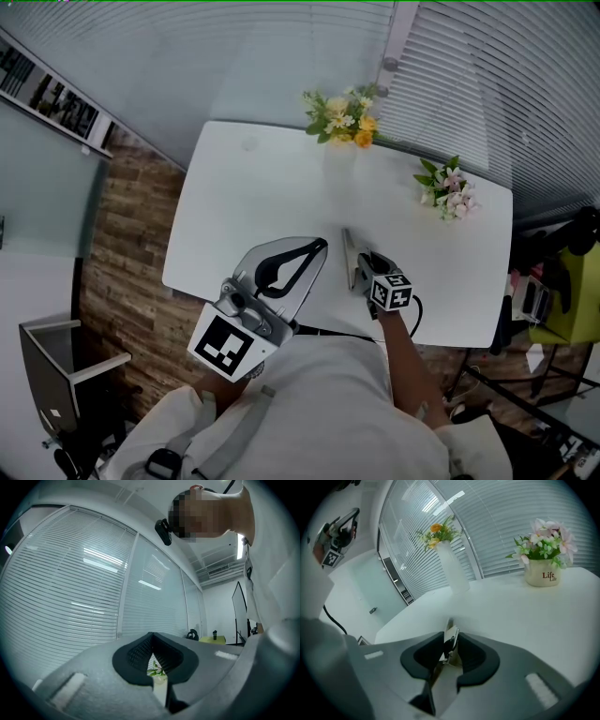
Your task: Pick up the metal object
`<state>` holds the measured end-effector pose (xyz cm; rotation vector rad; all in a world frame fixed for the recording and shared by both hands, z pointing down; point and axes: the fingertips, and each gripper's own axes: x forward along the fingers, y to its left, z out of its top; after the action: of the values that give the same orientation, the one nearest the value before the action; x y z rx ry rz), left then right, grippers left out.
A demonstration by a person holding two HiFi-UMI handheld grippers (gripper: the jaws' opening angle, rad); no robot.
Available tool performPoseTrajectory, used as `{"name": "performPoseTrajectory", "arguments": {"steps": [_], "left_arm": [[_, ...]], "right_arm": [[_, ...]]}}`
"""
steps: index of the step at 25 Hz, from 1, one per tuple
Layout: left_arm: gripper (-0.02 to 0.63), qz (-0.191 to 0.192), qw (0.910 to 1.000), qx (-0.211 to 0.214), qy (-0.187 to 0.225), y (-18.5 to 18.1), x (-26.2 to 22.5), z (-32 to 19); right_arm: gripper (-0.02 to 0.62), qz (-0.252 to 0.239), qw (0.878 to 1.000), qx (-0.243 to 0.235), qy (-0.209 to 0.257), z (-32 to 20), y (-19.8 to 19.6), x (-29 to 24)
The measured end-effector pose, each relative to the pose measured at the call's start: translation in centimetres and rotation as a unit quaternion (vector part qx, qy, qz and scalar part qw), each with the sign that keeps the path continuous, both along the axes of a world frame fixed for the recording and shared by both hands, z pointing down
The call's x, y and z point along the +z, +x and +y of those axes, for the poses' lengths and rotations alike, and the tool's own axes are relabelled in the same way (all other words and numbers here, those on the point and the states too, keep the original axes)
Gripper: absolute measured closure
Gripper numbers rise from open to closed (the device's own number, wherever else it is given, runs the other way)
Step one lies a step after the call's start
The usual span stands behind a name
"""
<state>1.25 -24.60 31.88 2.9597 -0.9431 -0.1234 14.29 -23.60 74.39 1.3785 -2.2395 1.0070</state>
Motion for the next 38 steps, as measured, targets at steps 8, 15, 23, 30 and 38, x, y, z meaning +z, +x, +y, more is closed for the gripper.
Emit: {"name": "performPoseTrajectory", "arguments": {"steps": [8,15,23,30,38], "left_arm": [[0.601,0.004,0.9999,-0.009,-0.004,-0.5,0.1,-0.4],[0.601,0.006,0.9999,-0.011,0.0,-0.6,-0.2,-0.1],[0.601,0.01,0.9999,-0.008,0.003,-0.3,-0.5,0.4],[0.601,0.012,0.9999,-0.006,0.006,-0.1,-0.7,0.7],[0.601,0.014,0.9998,-0.006,0.012,0.0,-1.0,1.2]], "right_arm": [[0.555,-0.022,0.999,0.009,0.028,-0.2,-0.5,-1.3],[0.571,-0.035,0.998,0.012,0.045,0.0,-0.6,-2.3],[0.571,-0.024,0.998,0.013,0.064,-0.2,-0.2,-4.4],[0.571,-0.011,0.995,0.004,0.096,-1.0,-0.3,-8.0],[0.571,0.0,0.992,-0.001,0.13,-1.4,-0.4,-12.4]]}}
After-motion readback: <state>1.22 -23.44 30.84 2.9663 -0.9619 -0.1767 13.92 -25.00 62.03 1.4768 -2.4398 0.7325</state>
